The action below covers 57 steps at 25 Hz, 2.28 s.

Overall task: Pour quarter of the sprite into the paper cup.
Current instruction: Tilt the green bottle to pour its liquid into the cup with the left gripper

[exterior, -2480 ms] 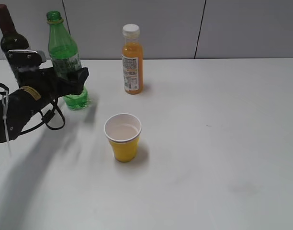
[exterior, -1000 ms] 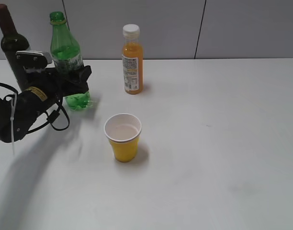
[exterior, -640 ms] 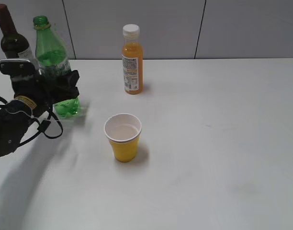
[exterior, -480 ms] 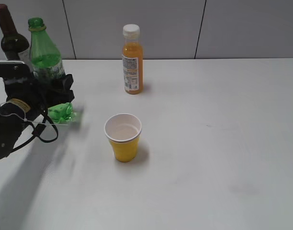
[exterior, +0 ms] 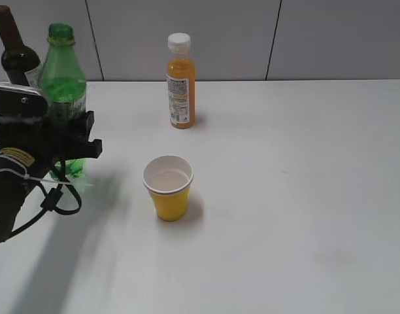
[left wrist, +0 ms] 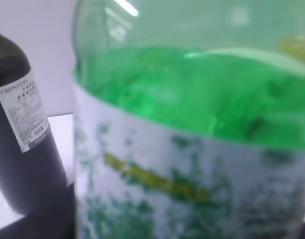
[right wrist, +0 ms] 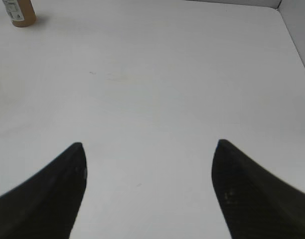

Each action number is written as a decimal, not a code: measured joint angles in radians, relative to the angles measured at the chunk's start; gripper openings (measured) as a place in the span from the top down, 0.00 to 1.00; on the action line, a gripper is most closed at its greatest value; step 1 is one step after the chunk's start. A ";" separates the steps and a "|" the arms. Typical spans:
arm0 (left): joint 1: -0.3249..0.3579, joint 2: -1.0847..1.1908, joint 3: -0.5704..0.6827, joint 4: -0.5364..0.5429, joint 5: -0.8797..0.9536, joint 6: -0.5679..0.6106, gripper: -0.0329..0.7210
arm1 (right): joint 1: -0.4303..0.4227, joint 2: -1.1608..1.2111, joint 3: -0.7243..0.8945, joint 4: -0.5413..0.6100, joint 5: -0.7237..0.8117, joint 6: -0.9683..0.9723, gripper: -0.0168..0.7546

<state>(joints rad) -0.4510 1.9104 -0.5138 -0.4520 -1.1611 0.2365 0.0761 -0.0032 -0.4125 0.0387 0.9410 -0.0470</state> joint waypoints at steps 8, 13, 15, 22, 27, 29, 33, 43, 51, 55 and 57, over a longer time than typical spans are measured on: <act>-0.078 -0.009 0.024 -0.191 -0.001 0.185 0.35 | 0.000 0.000 0.000 0.000 0.000 0.000 0.21; -0.112 -0.009 0.074 -0.219 0.000 0.274 0.35 | 0.000 0.000 0.000 0.000 0.000 0.000 0.21; -0.114 -0.009 0.091 -0.226 0.000 0.285 0.35 | 0.000 0.000 0.000 0.000 0.000 0.000 0.21; -0.152 -0.010 0.119 -0.259 0.000 0.361 0.35 | 0.000 0.000 0.000 0.000 0.000 -0.001 0.21; -0.193 -0.012 0.119 -0.266 0.000 0.446 0.35 | 0.000 0.000 0.000 0.000 0.000 -0.001 0.21; -0.193 -0.015 0.119 -0.291 0.000 0.503 0.35 | 0.000 0.000 0.000 0.000 0.000 -0.001 0.21; -0.193 -0.016 0.119 -0.320 0.000 0.586 0.35 | 0.000 0.000 0.000 0.000 0.000 -0.001 0.21; -0.193 -0.016 0.119 -0.270 0.000 0.772 0.35 | 0.000 0.000 0.000 0.000 0.000 -0.001 0.21; -0.193 -0.016 0.119 -0.258 0.000 0.899 0.35 | 0.000 0.000 0.000 0.000 0.000 -0.001 0.21; -0.193 -0.016 0.119 -0.296 0.000 0.915 0.35 | 0.000 0.000 0.000 0.000 0.000 -0.001 0.21; -0.193 -0.016 0.119 -0.310 0.000 0.933 0.35 | 0.000 0.000 0.000 0.000 0.000 -0.001 0.21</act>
<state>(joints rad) -0.6443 1.8943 -0.3945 -0.7624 -1.1610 1.1693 0.0761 -0.0032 -0.4125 0.0387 0.9410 -0.0477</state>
